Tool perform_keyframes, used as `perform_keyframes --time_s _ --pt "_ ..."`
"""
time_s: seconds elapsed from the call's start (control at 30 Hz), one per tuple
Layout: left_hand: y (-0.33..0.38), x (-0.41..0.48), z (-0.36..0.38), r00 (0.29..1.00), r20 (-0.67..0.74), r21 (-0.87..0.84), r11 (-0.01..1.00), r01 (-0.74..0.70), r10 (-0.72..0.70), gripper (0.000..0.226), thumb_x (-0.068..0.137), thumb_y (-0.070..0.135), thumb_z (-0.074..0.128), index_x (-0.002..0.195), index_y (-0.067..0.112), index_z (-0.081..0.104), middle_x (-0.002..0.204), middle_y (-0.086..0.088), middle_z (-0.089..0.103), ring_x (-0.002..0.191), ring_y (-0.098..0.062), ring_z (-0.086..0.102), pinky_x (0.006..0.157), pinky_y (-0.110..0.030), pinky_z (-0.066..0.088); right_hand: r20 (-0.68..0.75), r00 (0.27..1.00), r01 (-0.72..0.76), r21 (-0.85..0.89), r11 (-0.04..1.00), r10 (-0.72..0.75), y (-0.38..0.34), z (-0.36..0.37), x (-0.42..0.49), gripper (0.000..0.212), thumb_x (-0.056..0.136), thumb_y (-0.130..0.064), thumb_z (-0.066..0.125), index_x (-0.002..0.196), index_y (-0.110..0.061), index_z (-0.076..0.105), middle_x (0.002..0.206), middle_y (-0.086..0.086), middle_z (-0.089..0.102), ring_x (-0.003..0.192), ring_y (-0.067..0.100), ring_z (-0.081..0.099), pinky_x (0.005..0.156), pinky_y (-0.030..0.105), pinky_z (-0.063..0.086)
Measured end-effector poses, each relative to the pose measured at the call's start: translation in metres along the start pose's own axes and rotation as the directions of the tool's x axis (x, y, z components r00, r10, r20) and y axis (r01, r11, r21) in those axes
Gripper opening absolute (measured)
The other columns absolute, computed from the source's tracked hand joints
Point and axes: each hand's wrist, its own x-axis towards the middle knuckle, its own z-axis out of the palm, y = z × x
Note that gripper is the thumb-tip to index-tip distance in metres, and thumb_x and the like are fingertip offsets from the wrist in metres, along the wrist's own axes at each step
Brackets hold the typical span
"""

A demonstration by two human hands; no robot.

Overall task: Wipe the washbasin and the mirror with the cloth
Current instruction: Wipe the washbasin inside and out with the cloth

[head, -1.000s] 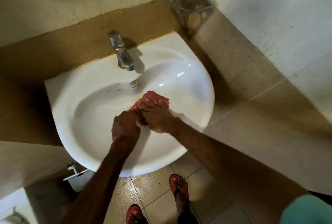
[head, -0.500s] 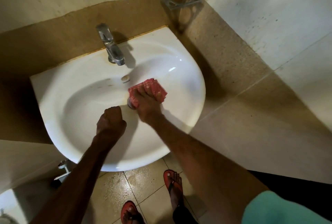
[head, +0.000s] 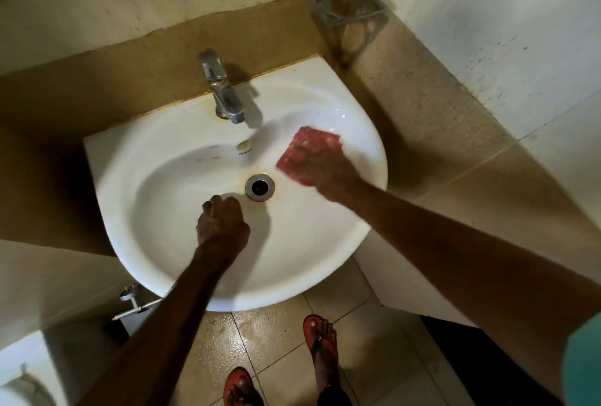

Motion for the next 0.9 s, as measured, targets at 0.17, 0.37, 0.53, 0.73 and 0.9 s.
perform_keyframes --time_s 0.17,0.37,0.53,0.73,0.9 --pt "0.007 -0.006 0.009 1.0 -0.004 -0.001 1.0 -0.007 0.007 0.032 0.084 0.001 0.055 0.116 -0.001 0.055 0.131 -0.019 0.047 0.123 -0.039 0.044 0.095 -0.041 0.044 -0.245 0.955 -0.222 -0.215 0.951 0.168 0.032 0.02 -0.011 0.044 0.099 -0.014 0.043 0.132 -0.019 0.072 0.141 0.008 0.067 0.134 0.035 0.062 0.118 0.057 0.026" --pt "0.008 -0.005 0.014 0.999 -0.04 0.016 1.0 -0.025 0.025 0.03 0.082 0.0 0.055 0.112 0.0 0.056 0.127 -0.02 0.048 0.118 -0.039 0.045 0.091 -0.04 0.043 -0.168 0.98 -0.109 -0.015 0.994 0.105 -0.043 0.046 0.022 0.059 0.084 -0.007 0.037 0.129 -0.012 0.073 0.137 0.016 0.068 0.13 0.044 0.062 0.101 0.066 0.05" --pt "0.01 0.0 0.015 0.997 -0.059 -0.034 0.998 -0.059 0.057 0.029 0.078 -0.003 0.057 0.106 -0.006 0.057 0.117 -0.026 0.053 0.111 -0.043 0.05 0.086 -0.044 0.045 -0.182 0.983 0.016 -0.05 0.999 -0.025 -0.036 0.051 0.017 0.06 0.1 -0.009 0.024 0.142 -0.026 0.064 0.155 0.003 0.056 0.149 0.034 0.046 0.123 0.061 0.03" --pt "0.033 -0.003 0.001 0.998 -0.004 -0.061 0.996 -0.06 0.06 0.036 0.08 -0.002 0.055 0.116 -0.001 0.057 0.122 -0.019 0.054 0.117 -0.039 0.051 0.089 -0.041 0.047 -0.317 0.94 -0.16 -0.087 0.983 0.125 0.037 0.011 -0.025 0.037 0.102 -0.018 0.047 0.128 -0.029 0.071 0.144 -0.003 0.065 0.141 0.026 0.054 0.121 0.052 0.025" --pt "0.071 -0.006 -0.011 0.994 -0.018 -0.246 0.963 -0.112 0.111 0.04 0.081 0.004 0.052 0.12 0.006 0.06 0.131 -0.013 0.055 0.124 -0.038 0.054 0.102 -0.039 0.045 -0.264 0.9 -0.365 -0.02 0.931 0.347 0.025 -0.027 -0.058 0.039 0.094 -0.033 0.048 0.125 -0.026 0.071 0.166 0.005 0.04 0.157 0.029 0.03 0.121 0.057 0.032"
